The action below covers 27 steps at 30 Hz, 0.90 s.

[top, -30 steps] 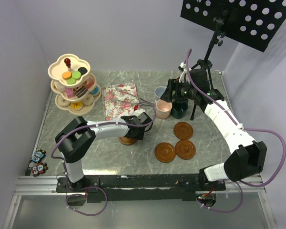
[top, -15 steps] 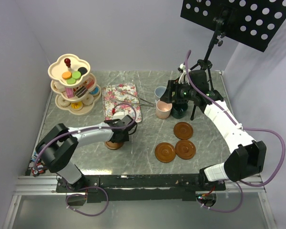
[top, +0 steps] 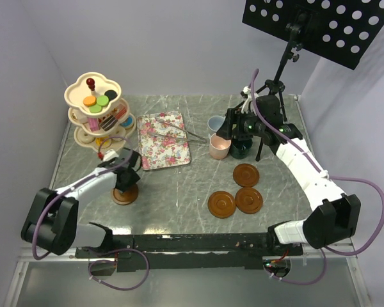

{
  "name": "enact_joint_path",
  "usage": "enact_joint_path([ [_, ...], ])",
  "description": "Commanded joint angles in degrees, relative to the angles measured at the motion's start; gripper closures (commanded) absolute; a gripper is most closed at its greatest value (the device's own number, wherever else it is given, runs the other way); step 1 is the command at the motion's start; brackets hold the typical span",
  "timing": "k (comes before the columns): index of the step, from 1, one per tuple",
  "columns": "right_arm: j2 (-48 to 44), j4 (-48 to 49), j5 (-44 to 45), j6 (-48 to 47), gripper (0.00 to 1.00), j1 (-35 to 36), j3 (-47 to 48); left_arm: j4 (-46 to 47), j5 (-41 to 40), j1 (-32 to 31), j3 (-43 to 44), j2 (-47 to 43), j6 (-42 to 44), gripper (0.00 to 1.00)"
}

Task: Serve the afternoon tea
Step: Move the coaster to the center of the board.

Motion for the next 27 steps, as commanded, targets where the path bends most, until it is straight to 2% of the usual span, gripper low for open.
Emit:
enact_joint_path([
  [1,-4.02,1.68,1.42,-1.47,0.23,-0.25,-0.73,-3.71,-0.95,8.79,-3.58,0.11,2.82,0.49],
  [7,-6.04,1.25,2.83,-2.27,0.23,-0.26,-2.05,-0.46,-0.16,21.97,-0.06,0.54,9.05,0.49],
  [11,-7.01,1.07,3.7,-2.62,0.23,-0.34,-2.58,3.06,3.01,31.3,2.83,4.75,14.42,0.5],
  [20,-8.07,0.81,5.9,-3.67,0.23,-0.61,-2.84,5.96,1.96,37.72,12.94,15.74,20.58,0.53],
  [27,-7.1,-0.16,6.78,-3.94,0.22,-0.69,-2.23,6.49,0.82,39.31,21.9,23.92,23.22,0.53],
])
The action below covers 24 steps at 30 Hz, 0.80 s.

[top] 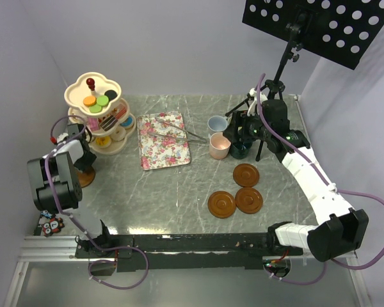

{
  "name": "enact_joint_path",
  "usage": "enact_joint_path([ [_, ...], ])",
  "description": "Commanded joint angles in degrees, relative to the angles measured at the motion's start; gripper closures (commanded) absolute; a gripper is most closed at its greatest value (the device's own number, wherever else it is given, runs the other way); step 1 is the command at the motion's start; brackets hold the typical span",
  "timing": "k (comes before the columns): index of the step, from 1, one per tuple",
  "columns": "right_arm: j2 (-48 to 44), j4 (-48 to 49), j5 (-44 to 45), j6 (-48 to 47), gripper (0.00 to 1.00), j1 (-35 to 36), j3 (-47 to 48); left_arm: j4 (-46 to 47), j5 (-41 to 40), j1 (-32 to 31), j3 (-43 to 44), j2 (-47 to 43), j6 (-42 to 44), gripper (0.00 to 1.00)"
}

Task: Serve the afternoon tea
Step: Move the coaster to the center of the board.

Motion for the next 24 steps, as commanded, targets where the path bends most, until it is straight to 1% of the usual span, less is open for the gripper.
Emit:
enact_joint_path([
  [1,-0.81,0.01,1.3,-0.85,0.22,-0.45,0.59,2.12,-0.76,1.1,5.04,5.19,3.06,0.54],
  [8,1.74,-0.6,0.95,-0.5,0.22,-0.46,2.88,1.77,-1.2,1.19,13.65,10.73,4.82,0.55],
  [13,2.54,-0.78,0.59,-0.5,0.22,-0.37,3.67,0.72,-1.37,1.19,18.05,12.14,6.32,0.55],
  [15,2.62,-0.78,0.51,-0.68,0.22,-0.54,3.58,0.71,-0.93,1.19,18.23,10.31,6.67,0.53],
  [19,2.01,-1.57,0.07,-1.12,0.21,-0.45,2.53,3.26,0.82,0.93,15.43,2.67,7.55,0.45],
  [24,-1.59,-2.97,-0.37,-2.08,0.21,-0.28,-1.33,2.74,2.41,0.67,12.0,-5.34,9.04,0.41],
])
